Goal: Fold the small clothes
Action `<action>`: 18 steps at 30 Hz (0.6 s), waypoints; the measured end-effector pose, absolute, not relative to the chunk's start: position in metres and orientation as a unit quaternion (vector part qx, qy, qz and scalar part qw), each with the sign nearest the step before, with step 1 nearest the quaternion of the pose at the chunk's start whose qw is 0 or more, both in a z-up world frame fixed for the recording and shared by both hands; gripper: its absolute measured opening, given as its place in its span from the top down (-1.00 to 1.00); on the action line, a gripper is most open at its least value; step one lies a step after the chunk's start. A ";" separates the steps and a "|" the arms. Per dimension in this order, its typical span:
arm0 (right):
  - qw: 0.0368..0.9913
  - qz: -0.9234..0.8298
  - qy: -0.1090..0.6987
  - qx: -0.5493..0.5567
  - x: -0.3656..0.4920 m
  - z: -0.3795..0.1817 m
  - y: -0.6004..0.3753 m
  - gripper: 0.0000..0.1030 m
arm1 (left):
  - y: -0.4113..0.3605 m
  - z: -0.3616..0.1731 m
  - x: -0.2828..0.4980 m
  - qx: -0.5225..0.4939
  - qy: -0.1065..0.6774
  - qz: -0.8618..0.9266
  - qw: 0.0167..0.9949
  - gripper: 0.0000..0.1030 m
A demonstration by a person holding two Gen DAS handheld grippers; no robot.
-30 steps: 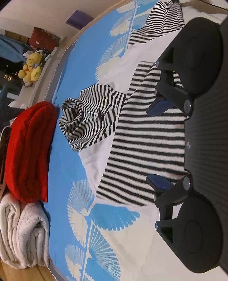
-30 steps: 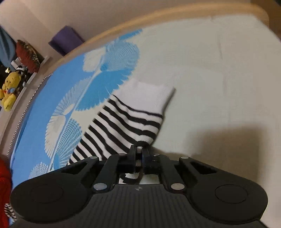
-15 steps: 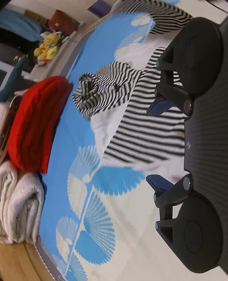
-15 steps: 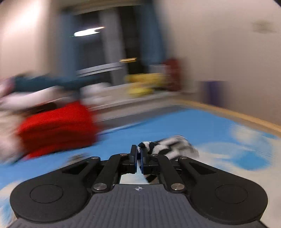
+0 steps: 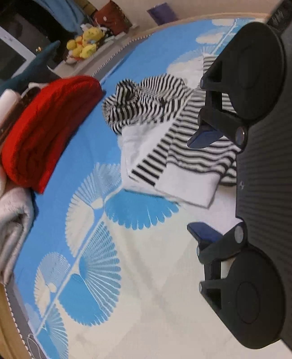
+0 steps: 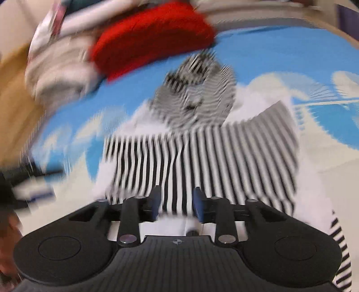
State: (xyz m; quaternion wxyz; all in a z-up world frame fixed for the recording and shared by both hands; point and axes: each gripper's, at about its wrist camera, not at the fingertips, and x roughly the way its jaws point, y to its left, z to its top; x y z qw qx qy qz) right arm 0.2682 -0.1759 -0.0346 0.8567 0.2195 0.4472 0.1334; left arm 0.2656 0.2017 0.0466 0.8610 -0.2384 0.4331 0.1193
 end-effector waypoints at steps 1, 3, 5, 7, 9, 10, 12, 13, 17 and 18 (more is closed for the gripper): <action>0.860 0.125 0.437 0.232 0.266 -0.037 -0.182 0.17 | 0.204 0.043 0.267 -0.240 0.439 0.125 0.857 -0.20; 0.855 0.093 0.449 0.243 0.272 -0.052 -0.191 0.18 | 0.211 0.034 0.269 -0.255 0.449 0.131 0.846 0.12; 0.822 0.052 0.492 0.282 0.283 -0.072 -0.201 0.16 | 0.217 0.023 0.271 -0.290 0.460 0.126 0.829 0.17; 0.782 0.030 0.514 0.352 0.289 -0.096 -0.217 0.19 | 0.220 0.011 0.276 -0.327 0.473 0.116 0.810 0.17; 0.743 -0.019 0.541 0.393 0.288 -0.120 -0.233 0.16 | 0.217 0.000 0.282 -0.346 0.488 0.104 0.795 0.17; 0.726 -0.045 0.548 0.414 0.285 -0.131 -0.243 0.16 | 0.215 -0.004 0.287 -0.352 0.495 0.099 0.788 0.17; 0.692 -0.093 0.558 0.448 0.280 -0.149 -0.260 0.16 | 0.211 -0.015 0.292 -0.367 0.502 0.096 0.777 0.17; 0.676 -0.109 0.558 0.470 0.276 -0.157 -0.269 0.20 | 0.209 -0.019 0.295 -0.371 0.505 0.099 0.773 0.17; 0.659 -0.118 0.536 0.514 0.272 -0.163 -0.287 0.19 | 0.201 -0.031 0.304 -0.366 0.509 0.121 0.770 0.17; 0.659 -0.123 0.532 0.518 0.272 -0.163 -0.291 0.20 | 0.199 -0.033 0.304 -0.361 0.508 0.130 0.771 0.21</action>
